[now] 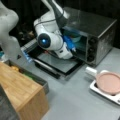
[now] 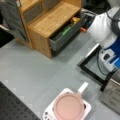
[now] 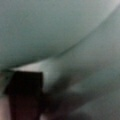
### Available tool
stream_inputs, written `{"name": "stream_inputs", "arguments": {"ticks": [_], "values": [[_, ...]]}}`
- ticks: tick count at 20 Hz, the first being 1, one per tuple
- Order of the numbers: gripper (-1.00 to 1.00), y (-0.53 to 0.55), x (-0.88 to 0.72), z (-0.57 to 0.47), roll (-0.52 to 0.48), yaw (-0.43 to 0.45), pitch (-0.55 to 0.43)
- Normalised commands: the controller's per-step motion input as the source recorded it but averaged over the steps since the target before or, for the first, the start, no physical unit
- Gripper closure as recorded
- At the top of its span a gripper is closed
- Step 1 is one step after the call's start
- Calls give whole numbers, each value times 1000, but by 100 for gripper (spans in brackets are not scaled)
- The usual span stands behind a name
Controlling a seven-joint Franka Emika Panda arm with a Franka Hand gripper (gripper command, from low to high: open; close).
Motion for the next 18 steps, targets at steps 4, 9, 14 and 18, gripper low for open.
{"name": "stream_inputs", "arguments": {"ticks": [4,9,14,18], "values": [[100,-227,173,-214,41,137,-76],[100,-426,210,-233,28,197,-84],[100,-513,240,-242,9,243,-104],[100,-470,262,-231,-3,271,-117]]}}
